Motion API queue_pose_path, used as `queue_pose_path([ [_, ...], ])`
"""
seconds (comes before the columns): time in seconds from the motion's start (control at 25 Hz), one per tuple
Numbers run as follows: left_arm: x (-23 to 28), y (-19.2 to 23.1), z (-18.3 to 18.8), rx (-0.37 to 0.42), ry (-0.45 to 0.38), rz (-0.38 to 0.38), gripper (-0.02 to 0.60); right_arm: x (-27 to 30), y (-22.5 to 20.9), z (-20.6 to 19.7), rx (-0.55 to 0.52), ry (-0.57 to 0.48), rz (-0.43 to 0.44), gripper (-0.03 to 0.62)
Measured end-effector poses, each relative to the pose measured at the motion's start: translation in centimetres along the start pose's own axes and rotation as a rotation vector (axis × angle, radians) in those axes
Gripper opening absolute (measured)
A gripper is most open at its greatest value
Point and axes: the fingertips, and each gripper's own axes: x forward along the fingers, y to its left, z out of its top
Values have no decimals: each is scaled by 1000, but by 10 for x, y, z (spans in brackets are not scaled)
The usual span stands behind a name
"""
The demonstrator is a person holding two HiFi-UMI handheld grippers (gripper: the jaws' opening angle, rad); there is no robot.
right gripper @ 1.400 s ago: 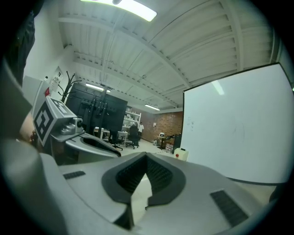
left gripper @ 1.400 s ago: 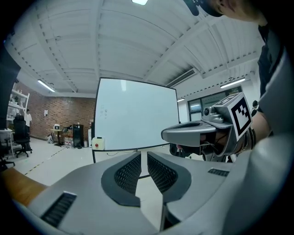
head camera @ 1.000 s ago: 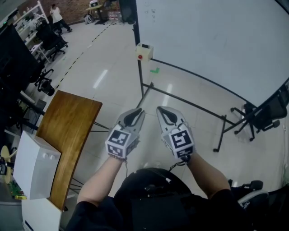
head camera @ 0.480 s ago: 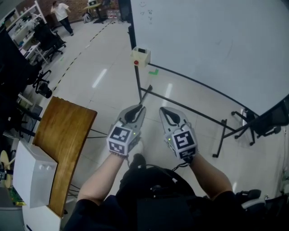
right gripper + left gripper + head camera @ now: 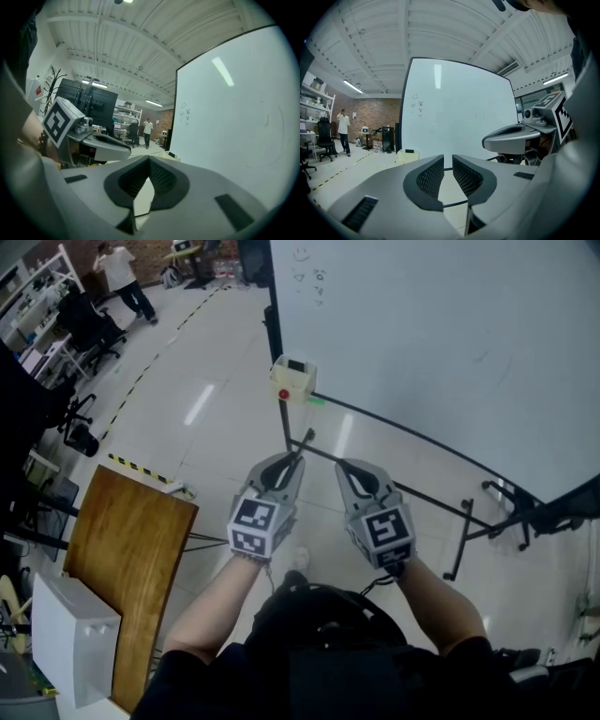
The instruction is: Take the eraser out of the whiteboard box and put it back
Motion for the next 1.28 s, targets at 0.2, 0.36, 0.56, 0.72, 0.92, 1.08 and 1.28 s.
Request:
queue_pose_path([
  [0.2, 40, 44, 6, -4, 8, -2, 54, 50, -21, 2, 17, 19, -17, 18],
  [0.36, 71, 74, 11, -9, 12, -6, 55, 84, -40, 4, 25, 29, -37, 18],
  [0.56, 109, 105, 13, -10, 29, -5, 95, 116, -60, 1, 36, 44, -62, 18],
  [0.72, 136, 124, 16, -6, 38, -4, 117, 134, -77, 0, 36, 51, -85, 18],
  [0.92, 166, 139, 18, -10, 47, -10, 129, 149, -93, -4, 46, 66, -110, 18],
  [1.08, 190, 155, 17, 1, 70, 9, 150, 160, -105, -8, 53, 73, -124, 18],
  [1.28, 221, 180, 4, 18, 140, 56, 216, 173, -116, -16, 63, 89, -139, 18],
])
